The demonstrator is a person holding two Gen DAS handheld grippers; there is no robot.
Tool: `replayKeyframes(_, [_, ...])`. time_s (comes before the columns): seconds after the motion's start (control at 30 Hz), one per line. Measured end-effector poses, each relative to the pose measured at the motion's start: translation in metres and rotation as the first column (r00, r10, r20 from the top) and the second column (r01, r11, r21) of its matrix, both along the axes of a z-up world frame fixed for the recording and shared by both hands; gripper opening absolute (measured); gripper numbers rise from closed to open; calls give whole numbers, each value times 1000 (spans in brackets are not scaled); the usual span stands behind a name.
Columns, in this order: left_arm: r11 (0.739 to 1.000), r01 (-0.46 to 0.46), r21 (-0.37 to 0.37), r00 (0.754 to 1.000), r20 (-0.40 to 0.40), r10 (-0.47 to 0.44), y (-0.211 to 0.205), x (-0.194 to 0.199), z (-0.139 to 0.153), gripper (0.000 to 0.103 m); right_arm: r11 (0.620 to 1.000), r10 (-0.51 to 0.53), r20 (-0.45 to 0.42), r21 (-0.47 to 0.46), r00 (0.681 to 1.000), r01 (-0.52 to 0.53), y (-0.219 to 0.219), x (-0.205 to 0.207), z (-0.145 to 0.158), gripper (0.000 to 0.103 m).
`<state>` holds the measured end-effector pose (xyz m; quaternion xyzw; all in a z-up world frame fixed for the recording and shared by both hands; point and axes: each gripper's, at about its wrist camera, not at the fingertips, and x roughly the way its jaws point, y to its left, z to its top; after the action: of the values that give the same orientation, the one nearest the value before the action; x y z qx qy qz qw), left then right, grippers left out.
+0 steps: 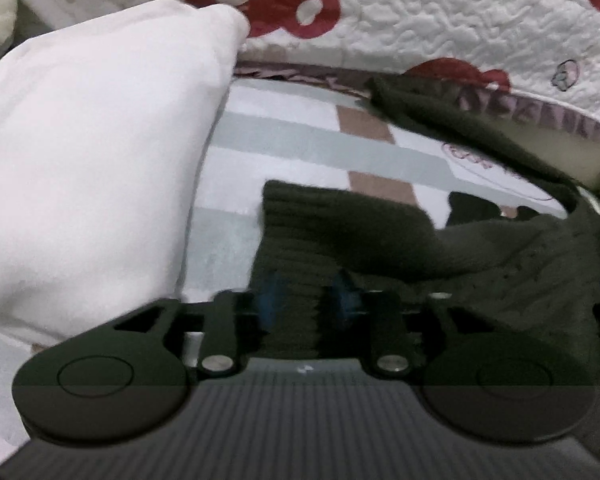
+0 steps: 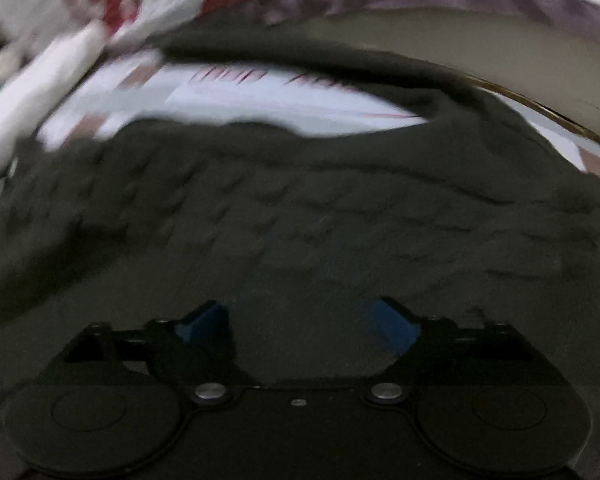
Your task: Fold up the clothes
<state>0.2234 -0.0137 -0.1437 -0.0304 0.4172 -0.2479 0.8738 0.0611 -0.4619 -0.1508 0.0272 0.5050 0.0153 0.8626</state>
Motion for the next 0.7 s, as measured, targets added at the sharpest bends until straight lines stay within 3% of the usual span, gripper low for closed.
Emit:
replayKeyframes(0.07, [999, 18, -32, 999, -27, -19, -5, 8, -2, 60, 1000, 20, -12, -11, 1000, -20, 2, -4, 1, 91])
replayKeyframes(0.13, [998, 37, -58, 997, -62, -41, -12, 19, -5, 82, 1000, 8, -12, 2, 1000, -8, 0, -8, 1, 91])
replayKeyframes(0.2, [995, 56, -86, 993, -96, -64, -19, 30, -7, 92, 1000, 15, -1, -1, 1000, -15, 0, -12, 1, 91])
replayKeyframes(0.27, [997, 64, -48, 993, -100, -69, -26, 30, -3, 84, 1000, 23, 8, -5, 1000, -23, 1, -12, 0, 92])
replayKeyframes(0.3, [997, 66, -33, 993, -92, -69, -28, 28, 0, 62, 1000, 22, 10, -5, 1000, -22, 1, -12, 0, 92])
replayKeyframes(0.33, [996, 80, -46, 993, -88, -83, -27, 25, 0, 28, 1000, 20, 12, -4, 1000, -20, 0, -12, 0, 93])
replayKeyframes(0.37, [993, 96, -67, 991, -85, -102, -27, 22, -1, 8, 1000, 18, 15, -5, 1000, -18, 0, -14, 0, 93])
replayKeyframes(0.4, [992, 91, -85, 989, -104, -100, -26, 20, -5, 0, 1000, 18, 17, -7, 1000, -18, 0, -15, 1, 93])
replayKeyframes(0.47, [995, 61, -84, 994, -89, -69, -23, 11, -10, 0, 1000, 22, 23, -10, 999, -22, 0, -16, 0, 93])
replayKeyframes(0.6, [998, -7, -57, 999, 52, 10, -14, -9, 9, 0, 1000, 25, 38, -7, 999, -25, -1, -17, -1, 93])
replayKeyframes(0.7, [998, -66, -9, 992, 111, 66, -5, -9, 21, 2, 1000, 27, 50, -8, 998, -26, -1, -19, -1, 93])
